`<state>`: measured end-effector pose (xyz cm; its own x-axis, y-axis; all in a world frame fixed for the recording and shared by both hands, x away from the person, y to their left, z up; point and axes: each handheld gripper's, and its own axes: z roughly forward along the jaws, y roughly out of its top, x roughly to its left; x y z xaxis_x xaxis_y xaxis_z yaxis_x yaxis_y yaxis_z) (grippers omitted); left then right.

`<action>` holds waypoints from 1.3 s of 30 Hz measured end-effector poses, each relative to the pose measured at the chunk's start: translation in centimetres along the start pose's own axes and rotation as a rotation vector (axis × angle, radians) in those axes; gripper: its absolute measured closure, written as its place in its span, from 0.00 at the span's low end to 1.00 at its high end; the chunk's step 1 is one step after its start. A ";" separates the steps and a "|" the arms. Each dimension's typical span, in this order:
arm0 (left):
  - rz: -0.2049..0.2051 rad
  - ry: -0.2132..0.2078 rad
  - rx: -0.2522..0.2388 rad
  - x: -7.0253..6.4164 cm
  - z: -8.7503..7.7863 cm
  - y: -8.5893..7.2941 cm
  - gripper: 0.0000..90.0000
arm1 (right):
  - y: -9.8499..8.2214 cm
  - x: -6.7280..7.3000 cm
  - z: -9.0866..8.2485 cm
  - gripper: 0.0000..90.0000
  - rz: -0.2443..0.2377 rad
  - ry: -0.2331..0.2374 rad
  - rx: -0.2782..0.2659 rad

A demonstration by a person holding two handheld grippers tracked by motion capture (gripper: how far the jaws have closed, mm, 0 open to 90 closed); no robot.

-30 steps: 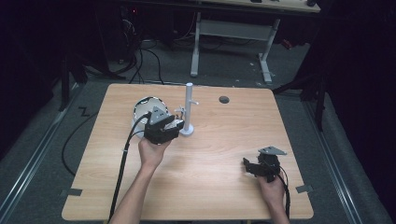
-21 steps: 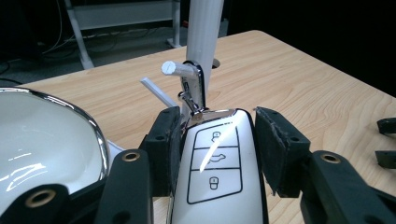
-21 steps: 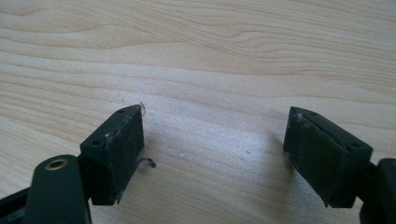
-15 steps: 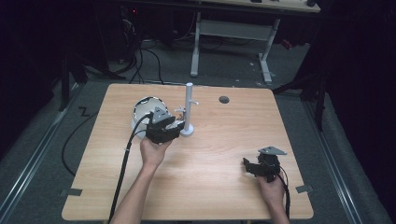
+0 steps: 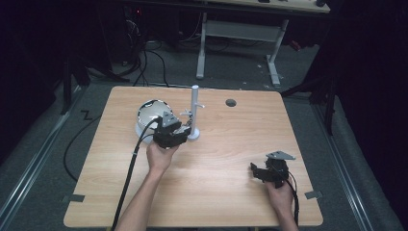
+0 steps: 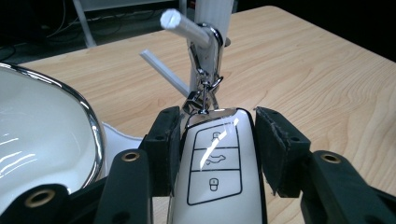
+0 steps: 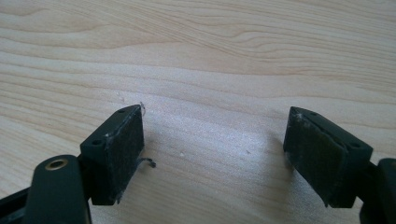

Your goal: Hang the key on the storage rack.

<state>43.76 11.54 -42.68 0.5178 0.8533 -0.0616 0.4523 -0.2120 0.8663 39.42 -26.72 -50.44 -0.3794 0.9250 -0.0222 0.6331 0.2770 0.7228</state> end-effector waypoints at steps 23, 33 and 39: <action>0.017 0.015 0.059 -0.2 1.2 -1.2 0.58 | 0.0 0.0 0.0 0.23 0.002 0.000 0.001; 0.016 0.024 0.053 -0.1 1.0 -1.3 0.57 | 0.0 0.0 0.0 0.23 0.002 0.000 0.000; 0.019 0.023 0.043 -0.3 0.6 -1.5 0.57 | 0.0 0.0 0.0 0.23 0.002 0.000 0.001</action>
<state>43.36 11.38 -44.23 0.5100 0.8595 -0.0335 0.4736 -0.2481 0.8450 39.41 -26.71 -50.44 -0.3783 0.9255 -0.0211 0.6342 0.2757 0.7223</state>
